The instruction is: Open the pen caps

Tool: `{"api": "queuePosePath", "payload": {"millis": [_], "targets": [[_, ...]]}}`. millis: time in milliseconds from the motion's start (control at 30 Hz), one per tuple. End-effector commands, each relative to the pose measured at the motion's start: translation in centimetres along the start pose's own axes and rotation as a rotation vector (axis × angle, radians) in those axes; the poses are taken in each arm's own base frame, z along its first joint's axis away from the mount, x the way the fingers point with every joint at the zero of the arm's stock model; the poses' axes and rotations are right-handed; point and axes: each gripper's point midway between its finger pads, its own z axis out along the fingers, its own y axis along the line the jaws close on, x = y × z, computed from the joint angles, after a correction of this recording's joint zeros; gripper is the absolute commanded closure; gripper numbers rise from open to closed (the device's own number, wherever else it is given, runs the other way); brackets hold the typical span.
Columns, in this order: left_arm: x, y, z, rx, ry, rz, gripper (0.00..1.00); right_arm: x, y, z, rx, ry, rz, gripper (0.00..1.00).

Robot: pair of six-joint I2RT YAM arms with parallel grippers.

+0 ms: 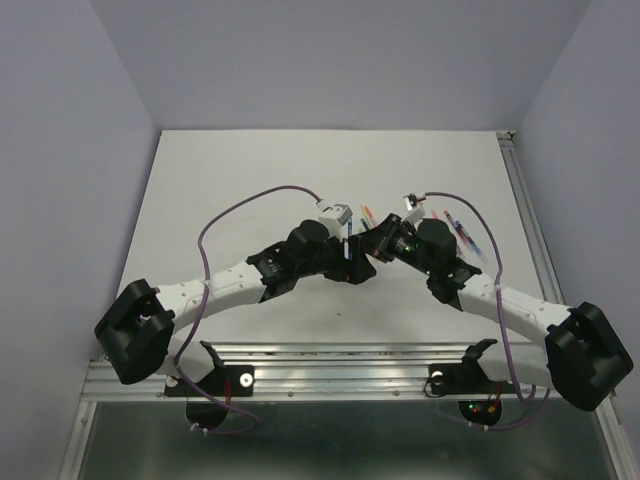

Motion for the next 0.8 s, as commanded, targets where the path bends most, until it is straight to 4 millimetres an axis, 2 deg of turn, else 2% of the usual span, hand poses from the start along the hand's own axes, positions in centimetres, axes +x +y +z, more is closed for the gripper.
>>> {"api": "queuePosePath", "payload": {"millis": [0, 33, 133, 233, 367, 633, 700, 733, 767], "targets": [[-2.2, -1.8, -0.5, 0.040, -0.082, 0.009, 0.16, -1.7, 1.3, -0.2, -0.044, -0.140, 0.084, 0.99], [-2.0, -1.7, -0.5, 0.036, -0.082, 0.006, 0.22, -1.6, 1.3, -0.4, -0.046, -0.150, 0.089, 0.99], [-2.1, -1.9, -0.9, 0.040, -0.090, 0.006, 0.29, -1.9, 0.9, -0.7, -0.013, -0.191, 0.093, 0.99], [-1.8, -1.5, -1.1, 0.023, -0.088, 0.000, 0.30, -2.6, 0.1, -1.1, 0.037, -0.241, 0.094, 0.99], [-1.6, -1.3, -1.3, 0.011, -0.082, -0.001, 0.36, -3.0, -0.4, -1.7, 0.054, -0.280, 0.102, 0.99], [-1.5, -1.2, -1.3, 0.005, -0.078, 0.005, 0.45, -2.9, -0.3, -1.4, 0.058, -0.272, 0.088, 0.99], [-1.5, -1.3, -1.1, 0.005, -0.072, 0.006, 0.57, -2.6, -0.3, -1.2, 0.060, -0.262, 0.087, 0.99], [-1.6, -1.3, -1.0, 0.005, -0.070, 0.008, 0.70, -2.6, -0.3, -1.1, 0.058, -0.263, 0.087, 0.99], [-1.5, -1.3, -1.0, 0.005, -0.067, 0.006, 0.78, -2.7, -0.3, -1.1, 0.060, -0.271, 0.083, 0.99]]}}
